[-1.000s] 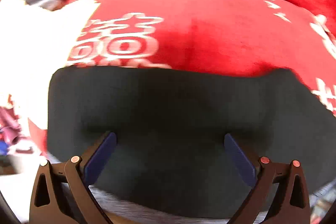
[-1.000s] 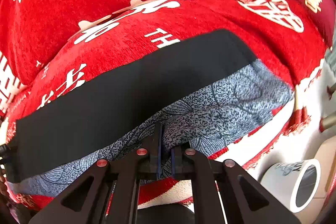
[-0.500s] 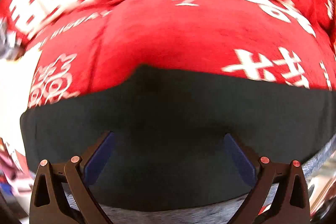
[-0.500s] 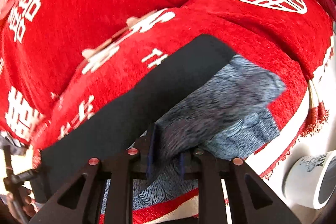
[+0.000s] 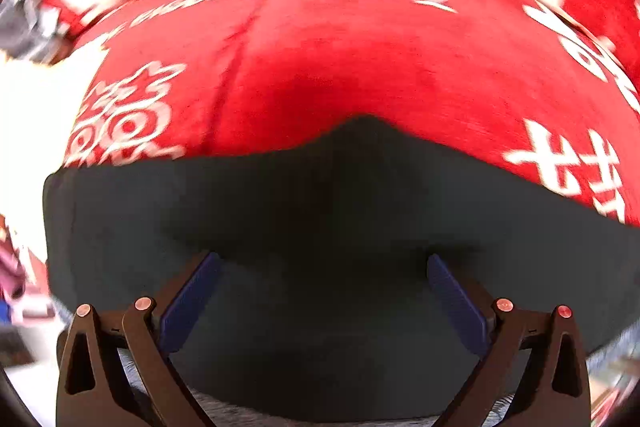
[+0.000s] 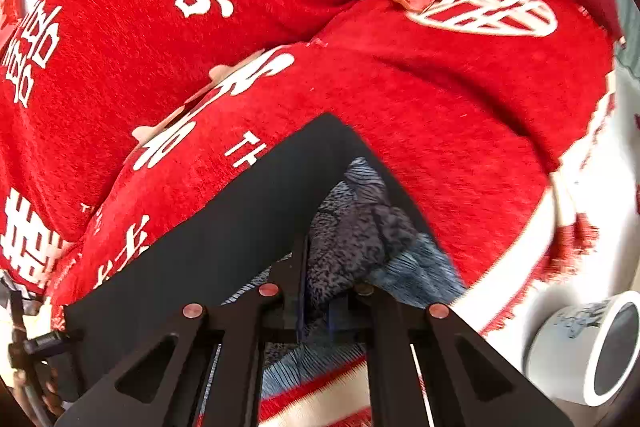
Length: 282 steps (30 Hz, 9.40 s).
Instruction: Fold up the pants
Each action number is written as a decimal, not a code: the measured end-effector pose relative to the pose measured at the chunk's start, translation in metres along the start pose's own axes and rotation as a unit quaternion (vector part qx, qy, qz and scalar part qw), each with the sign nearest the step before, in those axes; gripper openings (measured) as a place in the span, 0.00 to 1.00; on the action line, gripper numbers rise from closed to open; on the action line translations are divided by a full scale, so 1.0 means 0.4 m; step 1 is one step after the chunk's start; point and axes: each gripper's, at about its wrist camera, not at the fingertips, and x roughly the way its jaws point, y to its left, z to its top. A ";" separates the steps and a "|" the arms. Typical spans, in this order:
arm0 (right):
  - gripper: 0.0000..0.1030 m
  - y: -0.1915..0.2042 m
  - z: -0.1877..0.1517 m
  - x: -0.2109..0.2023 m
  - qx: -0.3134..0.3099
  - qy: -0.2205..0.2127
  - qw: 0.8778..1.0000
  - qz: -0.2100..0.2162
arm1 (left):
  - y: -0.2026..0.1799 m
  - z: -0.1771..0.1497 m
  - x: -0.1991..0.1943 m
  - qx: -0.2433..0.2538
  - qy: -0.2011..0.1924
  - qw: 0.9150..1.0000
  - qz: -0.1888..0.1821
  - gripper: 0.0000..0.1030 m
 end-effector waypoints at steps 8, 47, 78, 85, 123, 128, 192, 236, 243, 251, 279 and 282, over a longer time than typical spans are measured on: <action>0.09 -0.038 -0.025 0.077 -0.008 0.055 0.998 -0.039 | 0.045 0.010 0.030 -0.009 0.005 1.000 -0.002 1.00; 0.84 0.129 -0.071 0.136 -0.075 0.074 0.990 -0.092 | 0.001 -0.185 -0.017 0.054 -0.014 0.997 -0.062 1.00; 1.00 0.477 -0.167 0.104 -0.258 0.045 0.965 -0.012 | -0.144 -0.252 -0.066 0.135 -0.071 0.987 -0.043 1.00; 1.00 0.517 -0.333 0.098 -0.347 0.091 0.933 0.011 | -0.042 -0.245 -0.034 0.113 -0.076 0.991 -0.017 1.00; 1.00 0.309 -0.263 0.086 -0.237 0.120 0.964 -0.031 | 0.288 -0.293 0.057 0.031 -0.040 0.998 -0.044 1.00; 1.00 0.186 -0.195 0.102 -0.199 0.125 0.972 -0.007 | 0.346 -0.279 0.072 0.008 -0.034 0.999 -0.040 1.00; 1.00 0.571 -0.392 0.082 -0.317 0.110 0.942 0.000 | 0.293 -0.319 -0.015 0.002 -0.071 0.997 0.009 1.00; 1.00 -0.044 -0.197 0.090 -0.017 0.032 0.990 0.135 | -0.505 -0.180 -0.064 0.194 -0.060 0.978 -0.046 1.00; 1.00 0.005 -0.148 0.117 -0.034 -0.013 0.990 0.137 | -0.529 -0.155 -0.059 0.173 -0.056 0.981 -0.064 1.00; 0.93 0.034 -0.110 0.125 -0.027 -0.019 0.991 0.133 | -0.598 -0.132 -0.051 0.163 -0.051 0.983 -0.060 1.00; 0.24 0.184 -0.103 0.060 -0.167 -0.022 0.986 0.016 | -0.535 -0.260 -0.045 0.156 0.016 0.985 -0.068 1.00; 0.22 0.267 -0.111 -0.012 -0.220 -0.057 0.974 -0.001 | -0.517 -0.246 -0.057 0.173 0.031 0.980 -0.094 1.00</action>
